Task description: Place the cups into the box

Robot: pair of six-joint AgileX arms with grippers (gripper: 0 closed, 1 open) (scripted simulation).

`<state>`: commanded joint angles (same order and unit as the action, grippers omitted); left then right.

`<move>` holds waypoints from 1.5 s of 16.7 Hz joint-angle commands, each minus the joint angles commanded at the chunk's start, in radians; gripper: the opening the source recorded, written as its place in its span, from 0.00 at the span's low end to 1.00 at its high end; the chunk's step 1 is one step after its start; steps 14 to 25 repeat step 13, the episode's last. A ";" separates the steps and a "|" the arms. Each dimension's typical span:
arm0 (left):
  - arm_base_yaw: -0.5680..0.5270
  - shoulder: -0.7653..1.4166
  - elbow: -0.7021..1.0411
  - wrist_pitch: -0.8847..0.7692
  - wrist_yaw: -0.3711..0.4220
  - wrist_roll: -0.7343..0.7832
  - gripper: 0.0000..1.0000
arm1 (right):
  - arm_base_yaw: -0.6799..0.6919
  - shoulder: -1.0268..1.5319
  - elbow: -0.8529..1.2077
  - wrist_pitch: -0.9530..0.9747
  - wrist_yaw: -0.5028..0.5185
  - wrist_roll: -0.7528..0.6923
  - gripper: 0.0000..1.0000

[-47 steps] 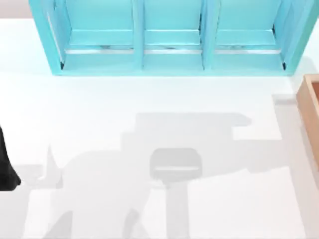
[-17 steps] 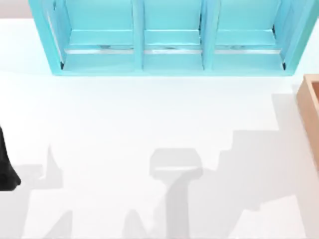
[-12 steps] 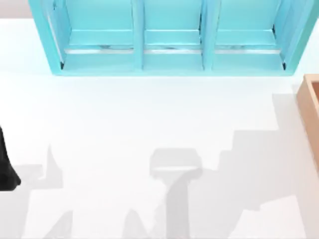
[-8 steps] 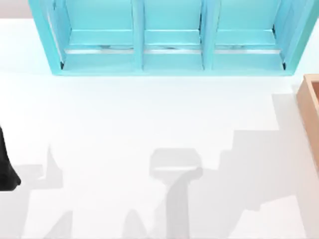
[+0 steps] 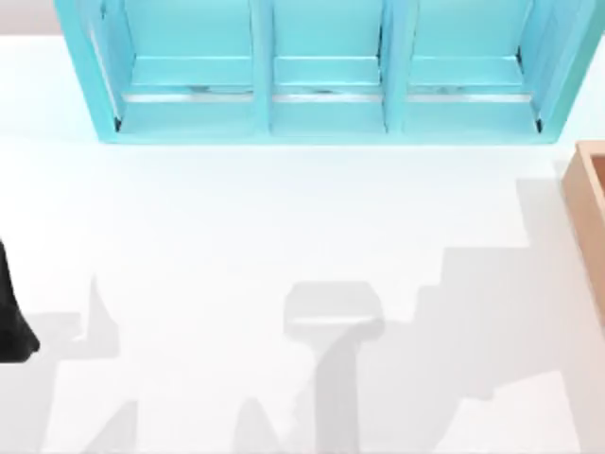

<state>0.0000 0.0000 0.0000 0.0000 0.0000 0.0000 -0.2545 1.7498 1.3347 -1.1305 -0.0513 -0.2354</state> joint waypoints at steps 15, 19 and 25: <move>0.000 0.000 0.000 0.000 0.000 0.000 1.00 | -0.005 0.008 0.404 -0.397 0.000 -0.005 1.00; 0.000 0.000 0.000 0.000 0.000 0.000 1.00 | -0.005 0.008 0.404 -0.397 0.000 -0.005 1.00; 0.000 0.000 0.000 0.000 0.000 0.000 1.00 | -0.005 0.008 0.404 -0.397 0.000 -0.005 1.00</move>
